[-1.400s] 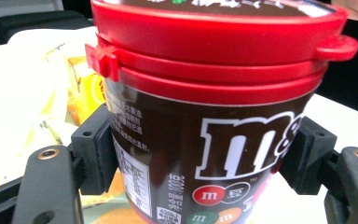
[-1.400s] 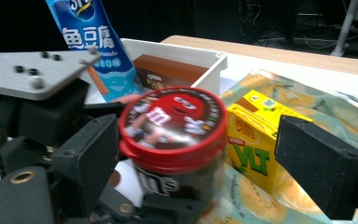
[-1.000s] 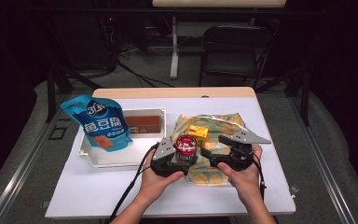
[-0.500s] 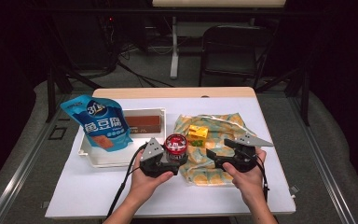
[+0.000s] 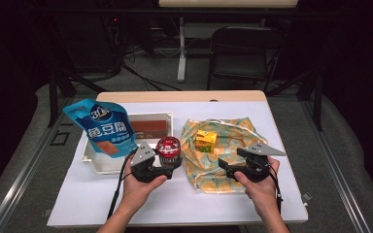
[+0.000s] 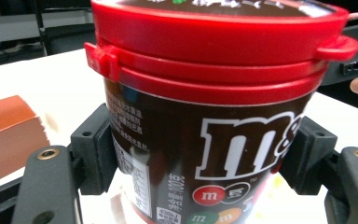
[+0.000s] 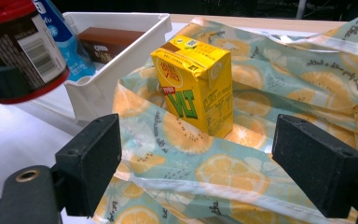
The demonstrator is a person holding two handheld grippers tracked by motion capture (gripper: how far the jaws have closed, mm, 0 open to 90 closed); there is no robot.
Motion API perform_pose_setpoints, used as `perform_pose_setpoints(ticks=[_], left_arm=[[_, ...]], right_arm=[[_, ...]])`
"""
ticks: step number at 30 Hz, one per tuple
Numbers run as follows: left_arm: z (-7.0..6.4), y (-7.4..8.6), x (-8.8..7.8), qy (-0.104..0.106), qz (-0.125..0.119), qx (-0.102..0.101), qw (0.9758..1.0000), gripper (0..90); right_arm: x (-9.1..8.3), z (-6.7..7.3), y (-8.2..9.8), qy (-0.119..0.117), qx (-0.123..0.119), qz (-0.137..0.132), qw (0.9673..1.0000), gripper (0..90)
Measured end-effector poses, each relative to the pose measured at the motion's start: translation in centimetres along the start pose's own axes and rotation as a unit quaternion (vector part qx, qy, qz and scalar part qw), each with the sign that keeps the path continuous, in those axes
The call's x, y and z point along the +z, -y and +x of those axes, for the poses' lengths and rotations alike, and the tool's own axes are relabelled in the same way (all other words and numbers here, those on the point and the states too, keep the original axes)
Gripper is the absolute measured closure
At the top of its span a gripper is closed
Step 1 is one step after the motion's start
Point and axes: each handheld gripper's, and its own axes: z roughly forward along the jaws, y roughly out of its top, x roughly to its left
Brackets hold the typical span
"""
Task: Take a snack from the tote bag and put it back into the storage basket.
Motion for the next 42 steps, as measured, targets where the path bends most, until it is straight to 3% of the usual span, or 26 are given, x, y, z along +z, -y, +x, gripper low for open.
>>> perform_pose_setpoints(ticks=[2,13,14,17,19,20,21,23,29,38,42], left_arm=[[0.2,0.1,-0.3,-0.011,-0.003,-0.002,0.9999,25.7],[2.0,0.8,-2.5,-0.016,-0.003,-0.007,0.9998,25.7],[2.0,0.9,-2.5,-0.027,-0.005,-0.006,0.9996,25.7],[2.5,1.2,-2.8,-0.023,0.000,-0.003,0.9997,25.7],[2.6,1.6,-2.9,-0.041,-0.003,-0.002,0.9992,25.7],[2.9,1.7,-2.9,-0.032,-0.002,-0.003,0.9995,25.7],[2.9,1.9,-2.9,-0.042,-0.005,-0.005,0.9991,25.7],[3.3,2.2,-3.0,-0.038,0.005,-0.005,0.9993,25.7],[4.9,3.5,-3.2,-0.053,0.019,-0.021,0.9982,25.7],[6.8,5.5,-1.6,-0.073,0.059,-0.034,0.9950,25.7],[7.5,5.9,-1.2,-0.075,0.066,-0.043,0.9940,25.7]], right_arm=[[0.0,-0.1,0.1,0.000,-0.002,0.005,1.0000,14.8],[0.0,-0.3,0.7,0.006,0.001,0.012,0.9999,15.0],[0.1,-0.3,0.8,0.007,0.002,0.012,0.9999,15.0],[0.1,-0.3,0.8,0.005,0.000,0.014,0.9999,15.0],[0.1,-0.3,0.9,0.005,-0.001,0.014,0.9999,15.1],[0.1,-0.4,0.9,0.007,0.000,0.015,0.9999,15.1],[0.1,-0.4,1.0,0.007,0.001,0.014,0.9999,15.1],[0.1,-0.5,1.0,0.008,0.002,0.015,0.9999,15.2],[0.1,-0.9,1.2,0.006,0.012,0.012,0.9998,15.5],[0.2,-1.1,1.3,0.010,0.010,0.016,0.9998,15.7],[0.2,-1.3,1.4,0.012,0.011,0.016,0.9997,15.8]])
